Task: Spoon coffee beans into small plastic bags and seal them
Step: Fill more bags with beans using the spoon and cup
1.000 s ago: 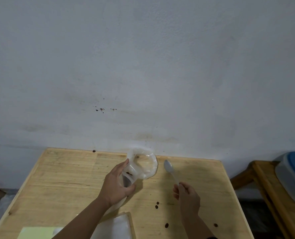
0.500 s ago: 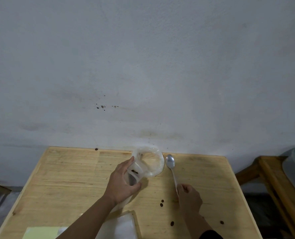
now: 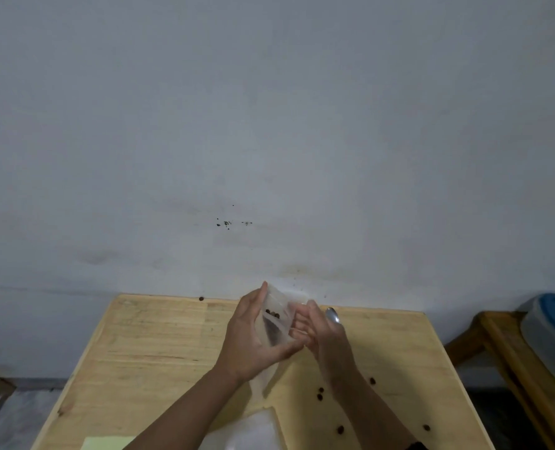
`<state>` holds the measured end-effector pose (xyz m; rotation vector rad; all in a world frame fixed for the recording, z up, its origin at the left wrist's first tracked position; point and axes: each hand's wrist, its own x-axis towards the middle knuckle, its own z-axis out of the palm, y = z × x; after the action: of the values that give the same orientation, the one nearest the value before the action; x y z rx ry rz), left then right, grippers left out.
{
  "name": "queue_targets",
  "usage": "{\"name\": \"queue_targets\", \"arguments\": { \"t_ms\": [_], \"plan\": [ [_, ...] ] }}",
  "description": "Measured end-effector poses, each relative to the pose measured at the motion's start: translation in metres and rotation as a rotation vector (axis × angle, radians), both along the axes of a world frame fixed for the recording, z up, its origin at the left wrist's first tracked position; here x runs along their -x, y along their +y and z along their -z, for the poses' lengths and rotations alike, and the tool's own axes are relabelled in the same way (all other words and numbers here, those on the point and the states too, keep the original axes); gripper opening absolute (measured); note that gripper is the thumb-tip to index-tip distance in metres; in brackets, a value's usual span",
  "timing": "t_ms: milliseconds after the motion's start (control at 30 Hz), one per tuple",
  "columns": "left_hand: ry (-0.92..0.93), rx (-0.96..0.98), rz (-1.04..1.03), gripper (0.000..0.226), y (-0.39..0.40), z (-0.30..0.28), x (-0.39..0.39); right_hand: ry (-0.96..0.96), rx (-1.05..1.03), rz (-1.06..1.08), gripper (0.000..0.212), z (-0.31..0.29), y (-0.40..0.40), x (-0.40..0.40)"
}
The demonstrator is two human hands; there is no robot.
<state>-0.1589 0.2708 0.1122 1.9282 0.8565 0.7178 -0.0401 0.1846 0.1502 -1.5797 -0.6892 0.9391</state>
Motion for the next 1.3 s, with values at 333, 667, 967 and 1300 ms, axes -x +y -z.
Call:
{"name": "queue_targets", "arguments": {
  "t_ms": [333, 667, 967, 1300],
  "plan": [
    [-0.039, -0.046, -0.024, 0.127, 0.001, -0.032, 0.021, -0.007, -0.11, -0.084, 0.03, -0.039, -0.01, 0.033],
    [-0.115, -0.126, -0.17, 0.069, -0.018, -0.047, 0.045, -0.07, -0.108, 0.01, 0.023, -0.038, -0.027, 0.045],
    [-0.381, 0.074, -0.359, 0.029, -0.053, -0.064, 0.062, -0.21, -0.216, 0.135, 0.036, -0.05, -0.044, 0.054],
    [-0.271, 0.039, -0.221, 0.017, -0.092, -0.07, 0.09, -0.307, -0.221, -0.062, 0.016, -0.066, -0.087, 0.049]
  ]
}}
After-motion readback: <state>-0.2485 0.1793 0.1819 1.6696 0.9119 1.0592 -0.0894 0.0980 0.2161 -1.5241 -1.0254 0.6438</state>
